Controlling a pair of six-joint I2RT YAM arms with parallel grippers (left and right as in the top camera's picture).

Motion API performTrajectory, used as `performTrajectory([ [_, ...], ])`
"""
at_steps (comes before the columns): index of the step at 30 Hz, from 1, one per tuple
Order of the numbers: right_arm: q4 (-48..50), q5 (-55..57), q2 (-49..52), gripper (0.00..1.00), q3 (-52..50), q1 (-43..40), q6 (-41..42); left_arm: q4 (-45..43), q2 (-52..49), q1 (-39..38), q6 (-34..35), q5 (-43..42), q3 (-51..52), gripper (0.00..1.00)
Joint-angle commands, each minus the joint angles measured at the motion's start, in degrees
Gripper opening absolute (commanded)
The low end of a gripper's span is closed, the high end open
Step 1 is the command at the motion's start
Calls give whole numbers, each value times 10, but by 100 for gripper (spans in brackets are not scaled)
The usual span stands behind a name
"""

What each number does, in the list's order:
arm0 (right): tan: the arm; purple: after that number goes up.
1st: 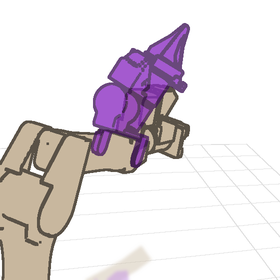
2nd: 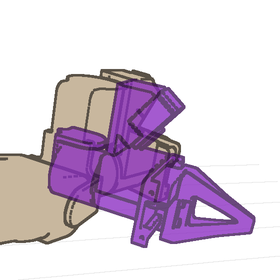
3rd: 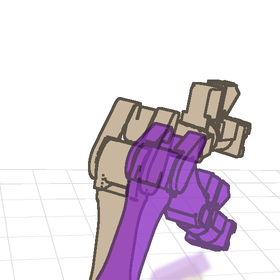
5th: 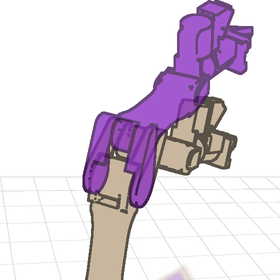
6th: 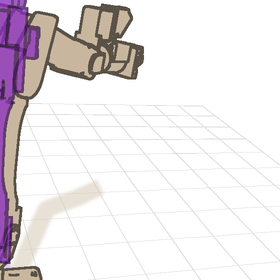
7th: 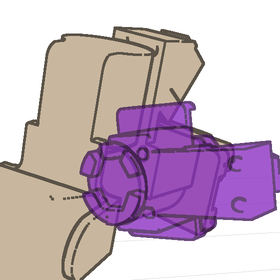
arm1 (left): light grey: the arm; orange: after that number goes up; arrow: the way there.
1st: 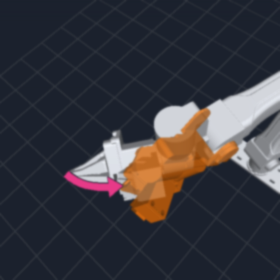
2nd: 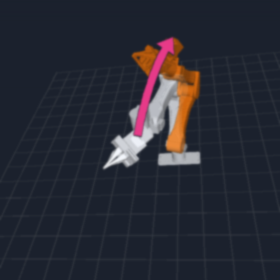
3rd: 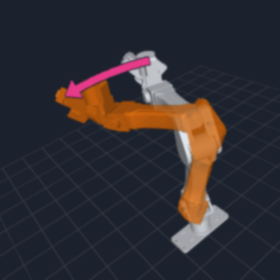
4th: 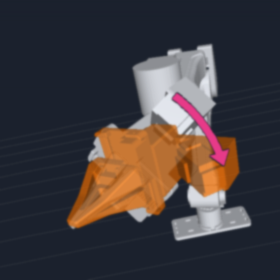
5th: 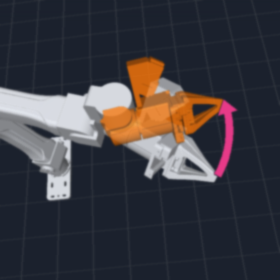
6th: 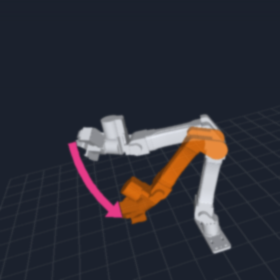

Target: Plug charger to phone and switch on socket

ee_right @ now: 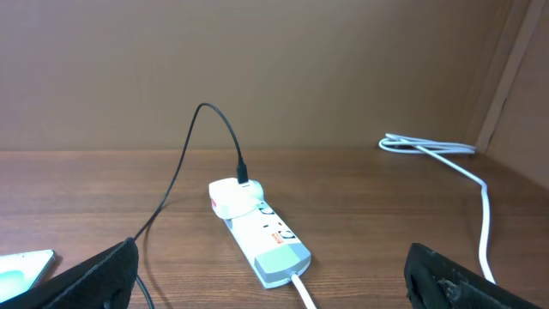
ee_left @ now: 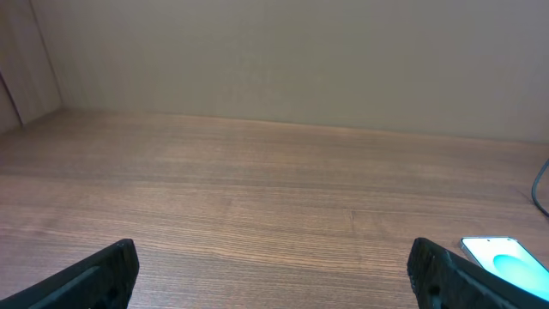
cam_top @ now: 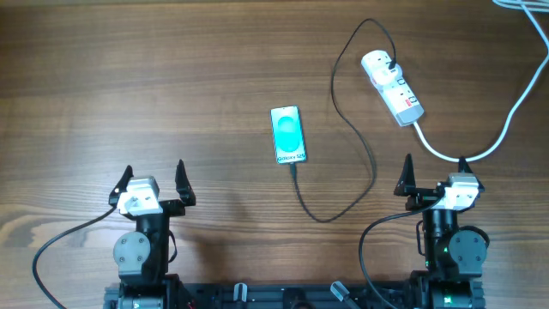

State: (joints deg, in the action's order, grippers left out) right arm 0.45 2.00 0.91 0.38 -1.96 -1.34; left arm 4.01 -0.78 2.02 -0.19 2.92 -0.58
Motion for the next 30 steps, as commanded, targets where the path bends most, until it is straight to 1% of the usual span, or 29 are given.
performTrajectory([
  [1, 2, 6, 1, 100, -1, -3, 7, 1, 6, 4, -9, -9, 2, 100],
  [30, 2, 6, -7, 100, -1, 5, 7, 1, 6, 4, -9, -9, 2, 100],
])
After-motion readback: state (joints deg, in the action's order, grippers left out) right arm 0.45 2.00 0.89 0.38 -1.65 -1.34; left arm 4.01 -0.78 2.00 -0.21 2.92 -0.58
